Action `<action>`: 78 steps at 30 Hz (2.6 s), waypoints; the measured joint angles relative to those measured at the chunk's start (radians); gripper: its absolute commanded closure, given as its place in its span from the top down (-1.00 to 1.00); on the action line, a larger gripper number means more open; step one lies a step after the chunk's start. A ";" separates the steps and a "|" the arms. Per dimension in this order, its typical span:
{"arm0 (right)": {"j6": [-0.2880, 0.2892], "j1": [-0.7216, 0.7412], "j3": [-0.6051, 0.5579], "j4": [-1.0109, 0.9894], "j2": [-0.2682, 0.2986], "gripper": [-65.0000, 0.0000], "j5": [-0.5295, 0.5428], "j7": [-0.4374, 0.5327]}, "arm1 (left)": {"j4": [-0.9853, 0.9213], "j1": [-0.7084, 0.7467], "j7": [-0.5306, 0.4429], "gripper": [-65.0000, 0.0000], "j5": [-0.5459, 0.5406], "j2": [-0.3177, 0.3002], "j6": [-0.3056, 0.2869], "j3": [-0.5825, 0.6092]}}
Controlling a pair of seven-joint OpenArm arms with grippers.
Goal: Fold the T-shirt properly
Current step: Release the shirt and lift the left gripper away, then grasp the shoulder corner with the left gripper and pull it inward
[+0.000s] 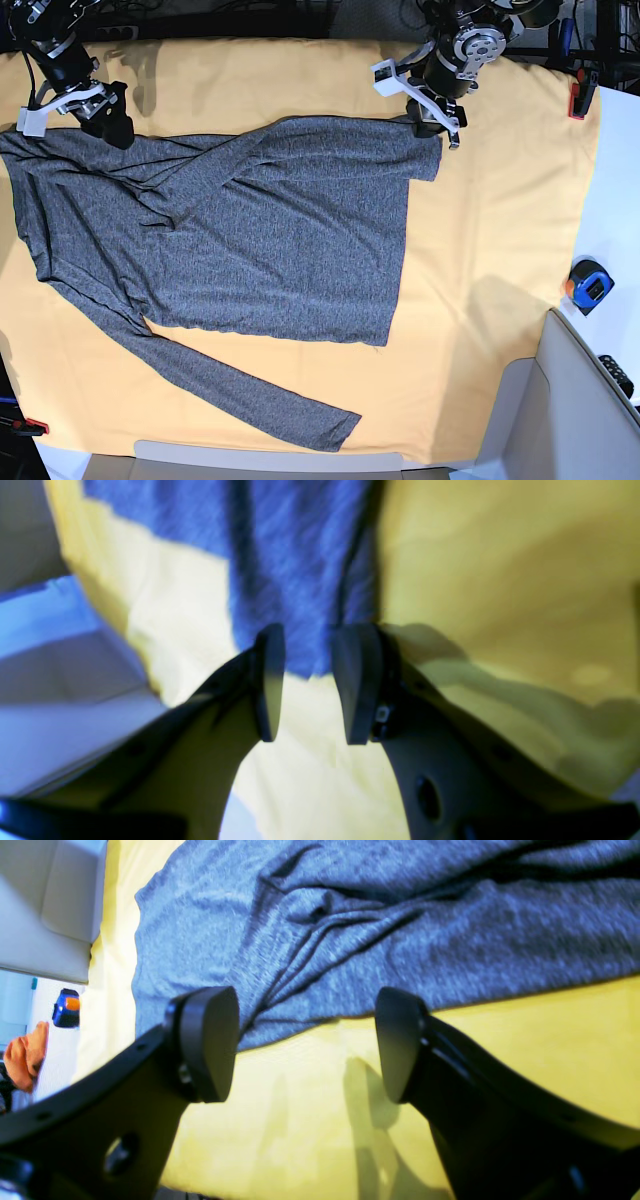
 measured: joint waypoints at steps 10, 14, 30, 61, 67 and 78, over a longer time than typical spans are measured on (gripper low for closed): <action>0.000 0.000 0.000 0.000 0.001 0.30 0.000 0.000 | -0.025 0.001 0.002 -0.39 0.008 -0.005 0.003 -0.002; 0.000 0.000 0.000 0.000 0.001 0.30 0.000 0.000 | -0.034 -0.002 0.002 -0.39 0.011 -0.005 0.005 0.006; 0.000 0.000 0.000 0.000 0.001 0.30 0.000 0.000 | -0.127 -0.021 -0.012 -0.68 0.068 0.003 0.058 0.083; 0.000 0.000 0.000 -0.001 0.001 0.30 -0.004 0.000 | 0.008 -0.097 0.070 -1.00 0.010 -0.005 0.003 0.014; 0.000 0.001 0.000 -0.001 0.000 0.30 -0.003 0.000 | 0.010 -0.118 0.067 -1.00 0.007 0.001 0.002 0.016; 0.000 0.002 0.000 -0.002 0.001 0.30 -0.004 0.000 | 0.007 -0.245 0.059 -1.00 0.010 0.102 -0.001 0.019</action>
